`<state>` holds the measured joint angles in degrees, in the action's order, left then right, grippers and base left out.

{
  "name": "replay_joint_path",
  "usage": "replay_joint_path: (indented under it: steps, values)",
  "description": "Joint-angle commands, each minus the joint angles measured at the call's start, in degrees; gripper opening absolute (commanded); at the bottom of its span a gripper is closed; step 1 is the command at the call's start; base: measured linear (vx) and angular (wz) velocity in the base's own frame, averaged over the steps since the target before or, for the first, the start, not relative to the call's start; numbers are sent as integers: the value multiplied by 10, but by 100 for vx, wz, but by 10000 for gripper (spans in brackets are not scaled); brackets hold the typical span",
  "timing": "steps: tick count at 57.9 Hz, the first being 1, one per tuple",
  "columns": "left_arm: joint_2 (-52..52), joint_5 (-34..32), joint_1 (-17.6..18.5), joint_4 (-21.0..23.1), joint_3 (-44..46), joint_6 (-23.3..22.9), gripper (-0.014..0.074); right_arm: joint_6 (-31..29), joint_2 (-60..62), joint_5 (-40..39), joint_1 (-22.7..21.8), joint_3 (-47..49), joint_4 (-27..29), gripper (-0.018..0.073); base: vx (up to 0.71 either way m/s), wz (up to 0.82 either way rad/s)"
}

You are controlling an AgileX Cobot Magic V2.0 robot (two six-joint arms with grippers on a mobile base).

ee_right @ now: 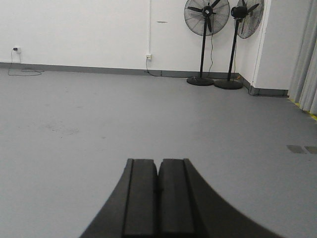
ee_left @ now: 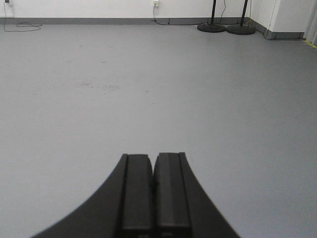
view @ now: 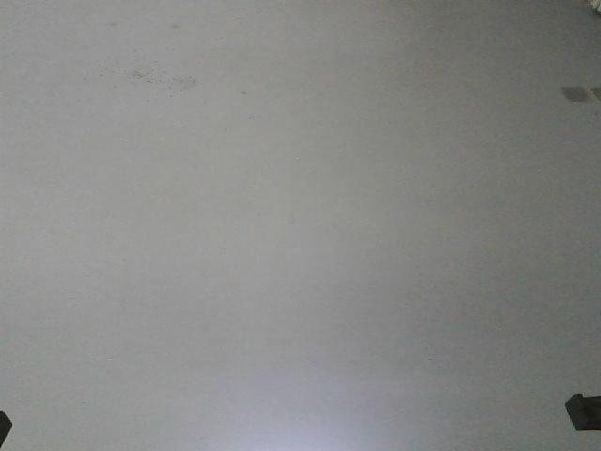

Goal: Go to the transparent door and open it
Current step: 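Drive the base forward across the grey floor toward the wall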

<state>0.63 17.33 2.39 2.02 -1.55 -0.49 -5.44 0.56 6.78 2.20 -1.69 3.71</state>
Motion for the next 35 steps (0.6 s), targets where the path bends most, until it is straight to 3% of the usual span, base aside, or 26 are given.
replay_joint_path:
  steps: [1,35]
  values:
    - [8,-44,0,5,-17,-1,4,-1,8,-48,-1,-8,-2,0,0,0]
    - [8,-44,0,5,-17,-1,4,-1,8,-48,-1,-8,-2,0,0,0]
